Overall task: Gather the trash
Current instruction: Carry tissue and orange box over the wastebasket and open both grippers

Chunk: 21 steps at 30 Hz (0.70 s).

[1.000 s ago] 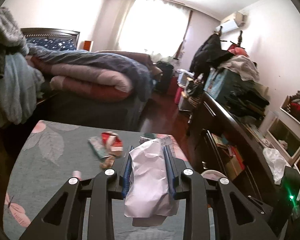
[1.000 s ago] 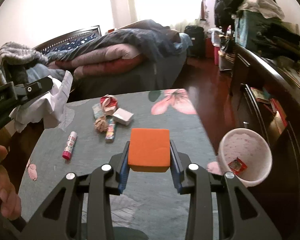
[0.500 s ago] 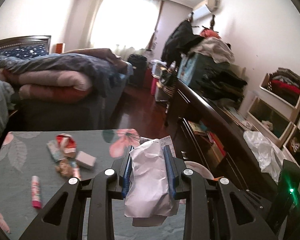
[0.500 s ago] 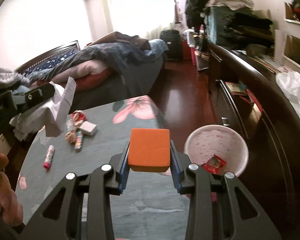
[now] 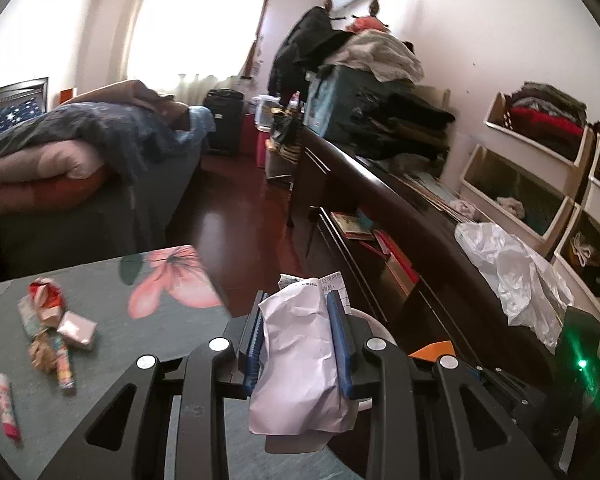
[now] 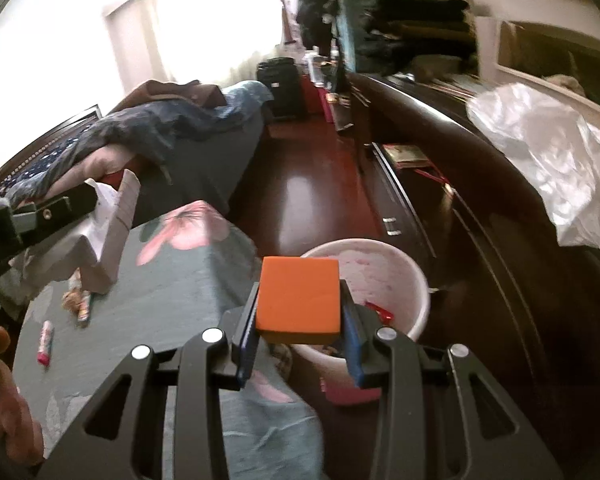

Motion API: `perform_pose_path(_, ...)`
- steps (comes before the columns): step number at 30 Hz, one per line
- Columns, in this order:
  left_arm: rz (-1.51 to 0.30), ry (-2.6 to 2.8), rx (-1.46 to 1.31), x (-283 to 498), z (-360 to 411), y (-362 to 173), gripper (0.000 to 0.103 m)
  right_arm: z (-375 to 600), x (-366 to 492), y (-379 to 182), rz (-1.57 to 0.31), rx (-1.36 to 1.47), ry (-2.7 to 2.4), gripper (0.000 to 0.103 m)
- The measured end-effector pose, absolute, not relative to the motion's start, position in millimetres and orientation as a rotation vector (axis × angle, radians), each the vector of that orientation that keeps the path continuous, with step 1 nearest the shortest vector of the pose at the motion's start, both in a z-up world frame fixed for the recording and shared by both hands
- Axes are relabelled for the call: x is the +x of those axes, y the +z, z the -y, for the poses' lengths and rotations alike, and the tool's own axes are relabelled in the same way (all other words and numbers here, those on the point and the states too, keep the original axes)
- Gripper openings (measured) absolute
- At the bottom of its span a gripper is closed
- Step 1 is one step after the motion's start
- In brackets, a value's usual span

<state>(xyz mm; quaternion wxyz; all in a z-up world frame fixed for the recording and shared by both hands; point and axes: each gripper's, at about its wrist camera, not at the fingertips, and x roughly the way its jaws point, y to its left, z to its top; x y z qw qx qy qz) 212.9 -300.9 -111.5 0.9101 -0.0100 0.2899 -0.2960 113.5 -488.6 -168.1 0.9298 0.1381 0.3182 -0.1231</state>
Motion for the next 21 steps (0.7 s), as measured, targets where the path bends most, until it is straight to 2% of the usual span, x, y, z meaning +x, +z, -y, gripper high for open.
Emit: perform_pose_path(21, -0.777, -0.732, 0.09, 277, 422, -191, 0.03, 570, 162, -248, -0.753, 0.36, -0.374, 0.036)
